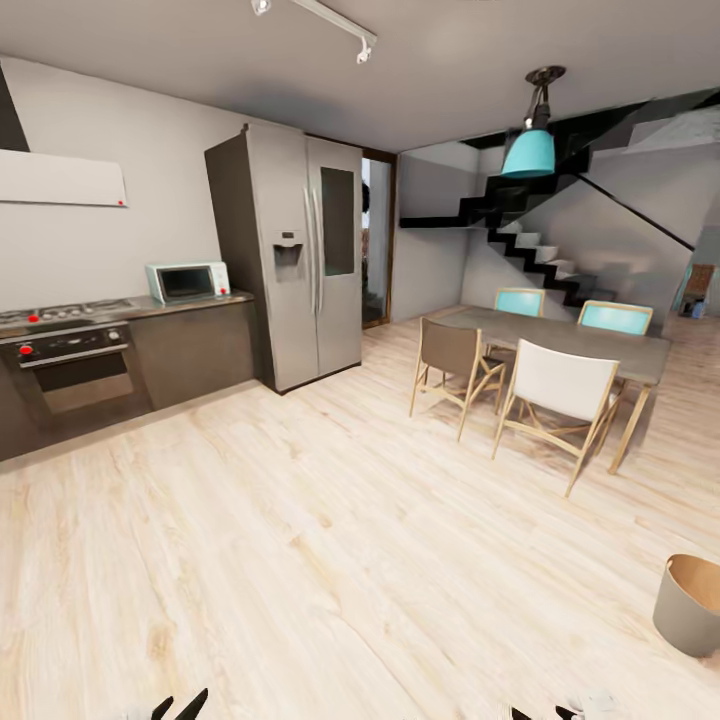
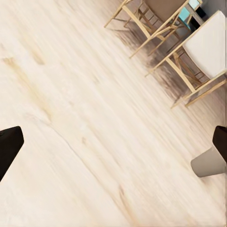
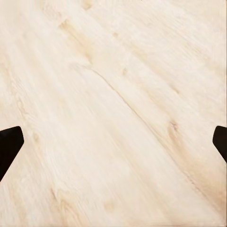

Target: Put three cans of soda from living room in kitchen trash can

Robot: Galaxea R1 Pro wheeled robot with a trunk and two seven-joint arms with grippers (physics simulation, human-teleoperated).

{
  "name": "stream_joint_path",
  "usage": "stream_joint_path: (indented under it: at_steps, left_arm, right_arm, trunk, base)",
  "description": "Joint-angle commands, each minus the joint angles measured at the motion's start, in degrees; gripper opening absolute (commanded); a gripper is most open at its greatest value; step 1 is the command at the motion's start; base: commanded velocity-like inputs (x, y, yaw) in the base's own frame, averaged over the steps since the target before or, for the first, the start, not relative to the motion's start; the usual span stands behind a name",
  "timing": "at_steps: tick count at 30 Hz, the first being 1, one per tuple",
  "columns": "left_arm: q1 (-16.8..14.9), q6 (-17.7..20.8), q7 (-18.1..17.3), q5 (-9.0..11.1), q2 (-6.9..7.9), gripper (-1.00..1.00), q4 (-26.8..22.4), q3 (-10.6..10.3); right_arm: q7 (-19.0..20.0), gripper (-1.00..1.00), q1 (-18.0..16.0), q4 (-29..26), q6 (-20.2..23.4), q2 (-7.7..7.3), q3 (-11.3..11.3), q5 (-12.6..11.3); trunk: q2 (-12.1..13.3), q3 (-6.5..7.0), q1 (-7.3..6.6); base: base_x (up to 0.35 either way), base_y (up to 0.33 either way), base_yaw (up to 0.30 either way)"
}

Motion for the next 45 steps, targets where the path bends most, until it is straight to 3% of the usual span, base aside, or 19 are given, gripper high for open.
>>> stream_joint_path:
  at_steps: [1,45]
  left_arm:
    - [0.0,0.0,0.0,-0.01,0.0,1.0,0.0,0.0]
    - [0.0,0.0,0.0,-0.02,0.0,1.0,0.0,-0.08]
  right_arm:
    - [0.0,1.0,0.0,0.0,0.01,0.0,0.0,0.0]
    - [0.0,1.0,0.0,0.0,-0.04,0.0,0.0,0.0]
  trunk:
    - [0.0,0.0,0.0]
    - [0.0,0.0,0.0]
  base:
    - [0.0,0.0,-0.3]
    - [0.0,0.0,-0.3]
